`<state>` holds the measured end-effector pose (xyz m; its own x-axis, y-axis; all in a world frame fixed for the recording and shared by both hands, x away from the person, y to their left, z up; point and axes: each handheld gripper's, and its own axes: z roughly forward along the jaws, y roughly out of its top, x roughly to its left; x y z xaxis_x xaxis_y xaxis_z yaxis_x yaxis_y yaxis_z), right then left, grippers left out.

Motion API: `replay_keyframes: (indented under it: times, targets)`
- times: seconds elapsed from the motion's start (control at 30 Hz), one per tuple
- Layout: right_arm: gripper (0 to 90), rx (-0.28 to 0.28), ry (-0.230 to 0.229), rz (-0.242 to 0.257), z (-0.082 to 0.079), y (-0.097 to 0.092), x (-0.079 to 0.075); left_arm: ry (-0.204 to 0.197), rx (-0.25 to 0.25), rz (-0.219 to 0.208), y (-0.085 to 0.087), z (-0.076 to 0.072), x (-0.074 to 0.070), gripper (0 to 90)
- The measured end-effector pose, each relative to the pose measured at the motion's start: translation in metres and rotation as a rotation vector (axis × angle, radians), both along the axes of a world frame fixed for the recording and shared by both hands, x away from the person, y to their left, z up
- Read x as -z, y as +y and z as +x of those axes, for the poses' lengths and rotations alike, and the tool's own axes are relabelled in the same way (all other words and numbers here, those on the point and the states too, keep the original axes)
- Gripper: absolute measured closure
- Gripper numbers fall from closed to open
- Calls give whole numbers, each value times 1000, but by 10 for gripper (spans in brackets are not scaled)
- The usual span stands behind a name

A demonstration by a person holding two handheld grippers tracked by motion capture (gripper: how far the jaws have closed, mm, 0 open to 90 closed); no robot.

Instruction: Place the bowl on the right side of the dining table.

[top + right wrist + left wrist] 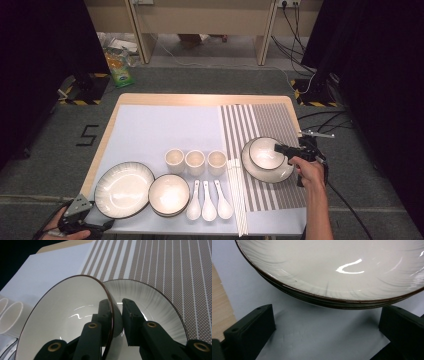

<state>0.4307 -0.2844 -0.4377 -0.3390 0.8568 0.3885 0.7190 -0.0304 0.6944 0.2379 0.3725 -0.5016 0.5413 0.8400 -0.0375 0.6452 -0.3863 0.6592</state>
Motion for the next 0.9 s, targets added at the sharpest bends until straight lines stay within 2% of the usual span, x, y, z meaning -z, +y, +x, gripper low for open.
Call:
replay_keyframes:
  times: [0.23,0.37,0.43,0.6,0.77,0.83,0.9]
  targets:
    - [765,20,9,-21,2,-4,7,-3,-2,-2,0,0,0,0]
    - [760,36,20,-27,2,-5,8,6,5,3,0,0,-1,0]
    - [762,41,13,-34,3,-5,8,-3,-2,-1,0,0,0,0]
    - [769,51,33,-44,3,-6,9,-3,-2,-1,0,0,0,0]
    - [720,64,23,-59,0,-7,5,-6,-3,-2,0,0,1,0]
    - [688,58,8,-124,-3,-5,-1,-7,-4,-3,0,0,1,0]
    - [667,52,9,-143,-6,-4,-4,-7,-3,-5,0,0,1,0]
